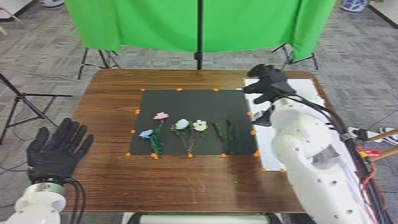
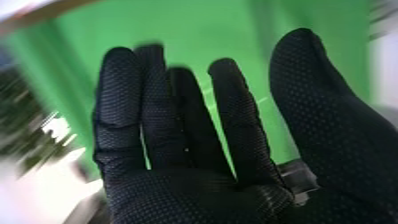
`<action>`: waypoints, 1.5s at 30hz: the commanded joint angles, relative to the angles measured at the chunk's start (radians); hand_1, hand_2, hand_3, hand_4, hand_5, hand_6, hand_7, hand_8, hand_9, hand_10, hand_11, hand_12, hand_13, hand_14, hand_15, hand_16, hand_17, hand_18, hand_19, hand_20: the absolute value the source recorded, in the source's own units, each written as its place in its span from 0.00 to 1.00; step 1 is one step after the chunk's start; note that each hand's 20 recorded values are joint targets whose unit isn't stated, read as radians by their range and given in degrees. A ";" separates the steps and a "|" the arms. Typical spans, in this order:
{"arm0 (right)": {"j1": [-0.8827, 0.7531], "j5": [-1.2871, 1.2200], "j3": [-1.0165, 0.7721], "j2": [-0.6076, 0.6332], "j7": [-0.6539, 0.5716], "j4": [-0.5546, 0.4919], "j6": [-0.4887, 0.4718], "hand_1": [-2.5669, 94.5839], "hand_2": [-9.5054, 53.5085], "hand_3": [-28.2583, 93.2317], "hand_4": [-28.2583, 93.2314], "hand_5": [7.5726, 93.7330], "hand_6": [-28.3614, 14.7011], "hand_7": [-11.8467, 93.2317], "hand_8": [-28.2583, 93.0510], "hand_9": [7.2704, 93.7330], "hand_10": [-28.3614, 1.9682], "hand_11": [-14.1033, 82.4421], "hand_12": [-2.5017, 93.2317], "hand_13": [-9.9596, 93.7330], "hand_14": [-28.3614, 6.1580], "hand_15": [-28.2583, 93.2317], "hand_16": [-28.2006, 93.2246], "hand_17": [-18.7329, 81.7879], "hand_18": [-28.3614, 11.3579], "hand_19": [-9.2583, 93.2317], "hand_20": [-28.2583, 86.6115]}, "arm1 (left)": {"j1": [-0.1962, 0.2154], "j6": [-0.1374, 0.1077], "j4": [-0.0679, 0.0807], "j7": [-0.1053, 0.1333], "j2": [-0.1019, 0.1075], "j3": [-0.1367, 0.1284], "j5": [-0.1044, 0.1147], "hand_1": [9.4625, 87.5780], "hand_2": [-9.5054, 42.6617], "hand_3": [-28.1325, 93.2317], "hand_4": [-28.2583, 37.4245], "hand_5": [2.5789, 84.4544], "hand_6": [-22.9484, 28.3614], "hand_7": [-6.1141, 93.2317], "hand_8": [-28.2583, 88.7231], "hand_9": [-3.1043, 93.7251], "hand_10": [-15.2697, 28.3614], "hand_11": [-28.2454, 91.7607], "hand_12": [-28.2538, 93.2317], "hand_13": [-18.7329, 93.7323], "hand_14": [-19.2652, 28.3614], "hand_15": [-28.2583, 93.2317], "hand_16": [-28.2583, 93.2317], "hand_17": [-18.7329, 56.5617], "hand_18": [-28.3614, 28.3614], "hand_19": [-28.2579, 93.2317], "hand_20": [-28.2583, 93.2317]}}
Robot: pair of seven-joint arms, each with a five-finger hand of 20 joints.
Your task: Arrange flowers
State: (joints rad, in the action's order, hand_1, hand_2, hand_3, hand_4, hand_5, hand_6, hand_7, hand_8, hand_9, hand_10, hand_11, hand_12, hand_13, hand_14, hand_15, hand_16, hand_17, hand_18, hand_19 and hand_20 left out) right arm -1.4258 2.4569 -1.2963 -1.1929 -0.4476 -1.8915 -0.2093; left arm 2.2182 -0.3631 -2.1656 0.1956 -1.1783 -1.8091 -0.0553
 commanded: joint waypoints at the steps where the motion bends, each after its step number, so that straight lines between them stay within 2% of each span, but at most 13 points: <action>1: 0.071 -0.023 -0.172 0.125 -0.084 0.238 -0.022 0.51 0.00 0.87 0.00 0.48 0.54 0.25 0.15 0.38 0.35 0.24 0.18 0.43 0.30 0.50 0.36 0.41 0.14 0.73 0.48 | 0.031 0.053 -0.004 0.010 -0.011 -0.007 -0.011 0.22 0.51 0.82 0.00 0.56 0.62 0.26 0.16 0.47 0.70 0.47 0.34 0.45 0.73 0.60 0.19 0.21 0.75 0.50 0.36; 3: 0.092 -0.032 -0.190 0.125 -0.070 0.303 -0.043 0.51 0.00 0.87 0.00 0.49 0.54 0.26 0.15 0.40 0.35 0.25 0.18 0.45 0.30 0.50 0.37 0.41 0.15 0.73 0.48 | 0.031 0.089 -0.002 0.012 -0.007 -0.011 -0.021 0.22 0.51 0.82 0.00 0.56 0.62 0.26 0.16 0.47 0.70 0.47 0.35 0.45 0.74 0.60 0.19 0.21 0.75 0.50 0.35; 7: 0.139 -0.004 -0.170 0.142 -0.053 0.384 -0.054 0.51 0.00 0.88 0.00 0.45 0.56 0.27 0.14 0.37 0.40 0.25 0.17 0.44 0.33 0.49 0.36 0.40 0.19 0.71 0.46 | 0.017 0.087 0.006 0.015 -0.004 -0.005 -0.055 0.22 0.50 0.82 0.00 0.56 0.62 0.26 0.16 0.47 0.70 0.46 0.35 0.45 0.74 0.60 0.19 0.21 0.75 0.49 0.35; 8: 0.146 -0.010 -0.168 0.143 -0.055 0.390 -0.058 0.51 0.00 0.88 0.00 0.45 0.56 0.28 0.14 0.37 0.40 0.25 0.17 0.44 0.34 0.49 0.36 0.41 0.20 0.72 0.46 | 0.016 0.074 0.004 0.014 -0.004 0.000 -0.048 0.22 0.50 0.82 0.00 0.56 0.62 0.26 0.16 0.47 0.70 0.46 0.35 0.45 0.74 0.60 0.19 0.21 0.75 0.49 0.35; 10: 0.162 0.010 -0.163 0.142 -0.040 0.401 -0.084 0.52 0.00 0.88 0.00 0.43 0.56 0.28 0.13 0.34 0.41 0.24 0.16 0.44 0.37 0.47 0.35 0.43 0.22 0.73 0.46 | 0.016 0.090 0.006 0.009 -0.006 0.004 -0.041 0.22 0.49 0.82 0.00 0.55 0.62 0.26 0.16 0.47 0.70 0.46 0.35 0.45 0.73 0.59 0.19 0.21 0.75 0.49 0.35; 14: 0.209 0.030 -0.148 0.132 -0.025 0.446 -0.200 0.52 0.00 0.88 0.00 0.39 0.57 0.27 0.13 0.31 0.43 0.23 0.14 0.43 0.38 0.45 0.35 0.43 0.22 0.75 0.47 | 0.007 0.076 0.009 0.013 -0.003 0.021 -0.031 0.22 0.49 0.82 0.00 0.55 0.62 0.25 0.16 0.46 0.70 0.45 0.35 0.45 0.73 0.59 0.19 0.21 0.75 0.49 0.35; 17: 0.231 0.040 -0.138 0.120 -0.033 0.487 -0.263 0.52 0.00 0.87 0.00 0.38 0.57 0.26 0.13 0.28 0.45 0.23 0.14 0.42 0.38 0.45 0.35 0.43 0.21 0.75 0.47 | 0.008 0.083 0.010 0.011 0.001 0.027 -0.034 0.22 0.49 0.82 0.00 0.56 0.62 0.25 0.16 0.46 0.70 0.45 0.35 0.45 0.73 0.59 0.19 0.21 0.75 0.49 0.35; 20: 0.234 0.058 -0.117 0.117 -0.062 0.506 -0.322 0.56 0.00 0.86 0.00 0.40 0.59 0.27 0.13 0.30 0.43 0.24 0.13 0.46 0.39 0.46 0.36 0.45 0.21 0.77 0.48 | 0.004 0.114 0.020 -0.003 0.002 0.025 -0.059 0.22 0.49 0.82 0.00 0.55 0.62 0.25 0.16 0.46 0.70 0.45 0.35 0.45 0.73 0.59 0.19 0.21 0.75 0.49 0.36; 23: 0.207 0.059 -0.100 0.120 -0.094 0.511 -0.232 0.62 0.00 0.86 0.00 0.46 0.62 0.27 0.13 0.38 0.45 0.25 0.13 0.54 0.47 0.46 0.36 0.50 0.26 0.79 0.48 | -0.005 0.139 0.029 -0.023 0.001 0.024 -0.072 0.22 0.50 0.82 0.00 0.55 0.62 0.25 0.16 0.46 0.70 0.45 0.35 0.44 0.73 0.59 0.19 0.21 0.75 0.49 0.36; 26: 0.179 0.039 -0.086 0.129 -0.120 0.510 -0.128 0.69 0.00 0.80 0.00 0.56 0.66 0.28 0.13 0.52 0.53 0.27 0.17 0.64 0.56 0.46 0.43 0.55 0.31 0.81 0.50 | -0.010 0.136 0.031 -0.027 -0.001 0.030 -0.076 0.22 0.50 0.81 0.00 0.54 0.62 0.24 0.16 0.45 0.70 0.45 0.35 0.44 0.73 0.59 0.20 0.21 0.75 0.48 0.36; 30: 0.152 0.044 -0.072 0.145 -0.115 0.495 -0.035 0.76 0.02 0.72 0.00 0.70 0.63 0.30 0.25 0.77 0.58 0.22 0.40 0.74 0.66 0.47 0.57 0.58 0.37 0.84 0.54 | -0.004 0.146 0.032 -0.028 -0.005 0.027 -0.082 0.22 0.51 0.81 0.00 0.54 0.62 0.24 0.17 0.45 0.70 0.44 0.35 0.44 0.73 0.59 0.20 0.21 0.75 0.48 0.36; 39: 0.065 0.013 -0.016 0.243 -0.024 0.253 0.119 0.75 0.05 0.74 0.00 0.76 0.62 0.34 0.29 0.83 0.56 0.26 0.51 0.77 0.61 0.52 0.62 0.59 0.35 0.84 0.56 | -0.005 0.150 0.030 -0.030 -0.010 0.032 -0.080 0.22 0.52 0.81 0.00 0.54 0.62 0.24 0.17 0.45 0.70 0.44 0.35 0.44 0.73 0.59 0.20 0.21 0.75 0.48 0.36; 45: 0.059 0.080 0.091 0.243 0.105 0.066 0.107 0.74 0.04 0.76 0.00 0.76 0.61 0.35 0.29 0.83 0.56 0.26 0.52 0.76 0.60 0.53 0.62 0.58 0.33 0.85 0.56 | -0.005 0.135 0.028 -0.035 -0.012 0.029 -0.092 0.22 0.52 0.81 0.00 0.54 0.62 0.24 0.17 0.45 0.70 0.44 0.35 0.44 0.73 0.59 0.20 0.21 0.75 0.48 0.36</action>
State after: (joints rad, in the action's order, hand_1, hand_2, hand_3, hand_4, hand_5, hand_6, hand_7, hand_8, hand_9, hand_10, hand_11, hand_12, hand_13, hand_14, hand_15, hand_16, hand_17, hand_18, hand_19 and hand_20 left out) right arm -1.3849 2.4627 -1.3029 -0.9407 -0.4678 -1.6489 -0.1221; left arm 2.2045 -0.2247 -2.1423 0.1763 -1.1811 -1.7845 -0.1297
